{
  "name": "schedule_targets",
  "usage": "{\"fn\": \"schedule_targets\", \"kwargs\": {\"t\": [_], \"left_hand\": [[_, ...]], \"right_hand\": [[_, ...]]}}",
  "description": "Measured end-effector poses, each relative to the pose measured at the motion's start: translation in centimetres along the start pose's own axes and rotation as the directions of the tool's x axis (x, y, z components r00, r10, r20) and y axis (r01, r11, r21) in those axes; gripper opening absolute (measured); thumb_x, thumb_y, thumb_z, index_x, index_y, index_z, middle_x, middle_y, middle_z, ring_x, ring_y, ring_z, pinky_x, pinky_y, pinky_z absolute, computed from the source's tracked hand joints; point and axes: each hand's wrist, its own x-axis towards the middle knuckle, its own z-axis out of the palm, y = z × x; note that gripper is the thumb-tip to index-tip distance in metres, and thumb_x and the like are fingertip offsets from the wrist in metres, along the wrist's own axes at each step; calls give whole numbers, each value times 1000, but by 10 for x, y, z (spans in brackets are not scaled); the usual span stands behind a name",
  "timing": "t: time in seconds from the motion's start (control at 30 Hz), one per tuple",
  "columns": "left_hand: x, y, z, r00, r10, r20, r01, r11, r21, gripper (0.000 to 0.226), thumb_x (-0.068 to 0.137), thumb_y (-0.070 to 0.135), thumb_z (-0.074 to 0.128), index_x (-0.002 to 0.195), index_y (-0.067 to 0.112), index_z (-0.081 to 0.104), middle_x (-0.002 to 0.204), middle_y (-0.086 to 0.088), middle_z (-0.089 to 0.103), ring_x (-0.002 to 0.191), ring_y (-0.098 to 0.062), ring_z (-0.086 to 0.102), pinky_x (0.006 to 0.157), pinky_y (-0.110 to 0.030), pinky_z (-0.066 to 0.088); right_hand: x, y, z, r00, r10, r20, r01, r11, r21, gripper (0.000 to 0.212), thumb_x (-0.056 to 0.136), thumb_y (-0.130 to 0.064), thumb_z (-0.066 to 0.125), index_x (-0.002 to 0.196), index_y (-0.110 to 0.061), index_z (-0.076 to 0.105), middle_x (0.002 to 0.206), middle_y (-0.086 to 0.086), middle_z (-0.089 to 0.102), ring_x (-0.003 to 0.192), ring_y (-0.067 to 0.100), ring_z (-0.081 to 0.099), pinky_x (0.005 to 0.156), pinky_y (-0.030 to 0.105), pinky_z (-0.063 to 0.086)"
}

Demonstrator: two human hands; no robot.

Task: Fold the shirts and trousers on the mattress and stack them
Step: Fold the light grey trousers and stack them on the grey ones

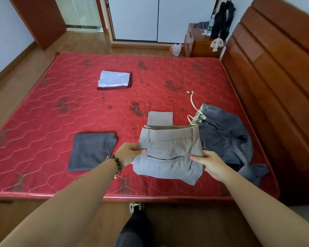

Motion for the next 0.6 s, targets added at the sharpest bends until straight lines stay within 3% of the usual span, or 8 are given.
{"fn": "schedule_targets", "kwargs": {"t": [0.07,0.17,0.3,0.47,0.6], "left_hand": [[15,-1,-3,1000,-3,-28,3,1000,-5,37,88,25,68,98,-11,66,89,-16,61,84,-23,54,94,-53,46],[46,-1,-11,999,7,-43,-8,1000,-5,16,88,22,68,86,7,74,84,-9,69,81,-19,58,80,-33,52],[100,0,-26,999,-17,-52,16,1000,-2,23,88,24,69,65,22,69,60,9,54,59,-9,47,65,-24,41],[171,-7,-43,998,-63,-22,62,997,-50,24,89,22,67,93,-2,71,82,-8,61,78,-18,52,78,-32,43],[224,-20,-48,994,-104,-32,102,992,-71,28,90,21,66,97,-5,69,85,-11,60,81,-19,52,79,-35,43]], "right_hand": [[14,-1,1,1000,-1,-20,1,1000,28,34,79,-19,75,110,-6,69,110,11,72,104,25,68,94,41,51],[41,-4,2,999,4,-49,-2,999,46,28,85,-14,70,111,-5,68,110,13,71,103,28,68,92,42,52],[89,-14,7,990,28,-138,-21,998,52,20,88,-10,67,107,-4,69,105,13,73,96,27,70,79,34,56],[156,-24,8,974,63,-216,-58,998,32,21,88,-9,66,107,-3,69,101,12,74,92,26,71,71,29,56],[207,-18,7,959,88,-269,-90,996,4,19,88,-9,66,107,-7,69,100,8,74,91,22,71,74,29,57]]}}
